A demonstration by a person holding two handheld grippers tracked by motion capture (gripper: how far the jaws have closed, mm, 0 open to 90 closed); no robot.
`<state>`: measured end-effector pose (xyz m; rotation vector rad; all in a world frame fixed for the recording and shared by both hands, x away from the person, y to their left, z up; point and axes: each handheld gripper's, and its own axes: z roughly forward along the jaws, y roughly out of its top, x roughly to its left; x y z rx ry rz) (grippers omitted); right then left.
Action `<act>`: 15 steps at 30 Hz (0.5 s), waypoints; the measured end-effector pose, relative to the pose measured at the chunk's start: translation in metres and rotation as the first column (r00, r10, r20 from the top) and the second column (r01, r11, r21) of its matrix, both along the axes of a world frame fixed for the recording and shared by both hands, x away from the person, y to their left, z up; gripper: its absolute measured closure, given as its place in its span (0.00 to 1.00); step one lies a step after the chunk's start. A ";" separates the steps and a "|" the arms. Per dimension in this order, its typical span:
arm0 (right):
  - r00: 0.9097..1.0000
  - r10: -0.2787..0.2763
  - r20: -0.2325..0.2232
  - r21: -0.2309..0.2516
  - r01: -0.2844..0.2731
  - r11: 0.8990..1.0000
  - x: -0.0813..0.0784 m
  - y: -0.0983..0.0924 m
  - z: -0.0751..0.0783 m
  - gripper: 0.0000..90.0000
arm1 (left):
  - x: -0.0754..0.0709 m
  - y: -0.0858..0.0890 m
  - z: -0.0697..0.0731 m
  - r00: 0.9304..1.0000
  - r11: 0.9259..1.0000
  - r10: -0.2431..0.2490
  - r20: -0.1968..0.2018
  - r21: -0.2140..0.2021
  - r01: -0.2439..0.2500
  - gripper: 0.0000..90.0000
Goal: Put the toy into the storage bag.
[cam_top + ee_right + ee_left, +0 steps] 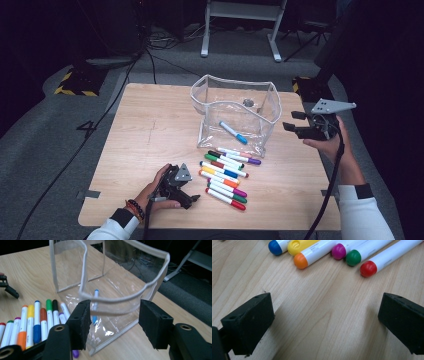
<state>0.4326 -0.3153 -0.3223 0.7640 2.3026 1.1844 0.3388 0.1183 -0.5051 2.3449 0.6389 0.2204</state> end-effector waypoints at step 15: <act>0.990 0.114 -0.088 0.003 -0.114 0.993 -0.037 0.007 -0.086 0.57 | -0.002 0.001 0.000 1.000 1.000 0.010 -0.001 -0.005 -0.010 0.01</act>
